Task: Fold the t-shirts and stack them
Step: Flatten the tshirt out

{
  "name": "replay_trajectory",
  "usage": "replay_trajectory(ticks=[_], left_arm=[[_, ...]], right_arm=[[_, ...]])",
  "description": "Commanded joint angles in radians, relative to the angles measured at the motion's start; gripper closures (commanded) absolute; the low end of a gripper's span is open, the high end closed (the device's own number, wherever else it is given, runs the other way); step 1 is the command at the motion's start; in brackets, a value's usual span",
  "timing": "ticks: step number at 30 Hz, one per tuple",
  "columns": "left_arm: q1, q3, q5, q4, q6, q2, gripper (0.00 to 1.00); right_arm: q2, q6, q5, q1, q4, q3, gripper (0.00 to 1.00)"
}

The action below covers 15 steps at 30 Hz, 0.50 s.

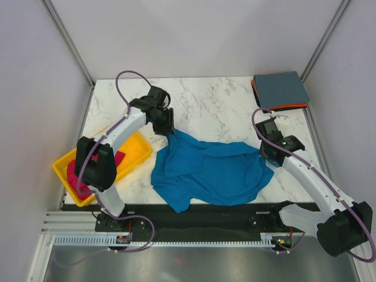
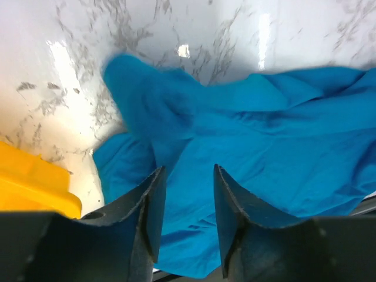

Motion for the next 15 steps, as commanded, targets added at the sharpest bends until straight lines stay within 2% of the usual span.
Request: replay_trajectory(ticks=[1,3,10,15], left_arm=[[0.019,0.099,0.046,0.055,0.058,-0.071,0.54],[0.014,0.046,0.043,0.056,0.059,-0.166,0.48],[-0.02,-0.376,0.046,0.072,-0.046,-0.472,0.52],[-0.026,-0.556,0.063,0.11,-0.161,-0.671,0.5]], right_arm=[[0.033,0.018,0.032,-0.016,0.097,-0.013,1.0],[0.044,0.011,0.034,-0.048,0.123,-0.024,1.0],[0.066,-0.002,-0.028,-0.091,0.19,-0.041,1.0],[0.041,0.001,-0.112,-0.091,0.235,-0.076,1.0]])
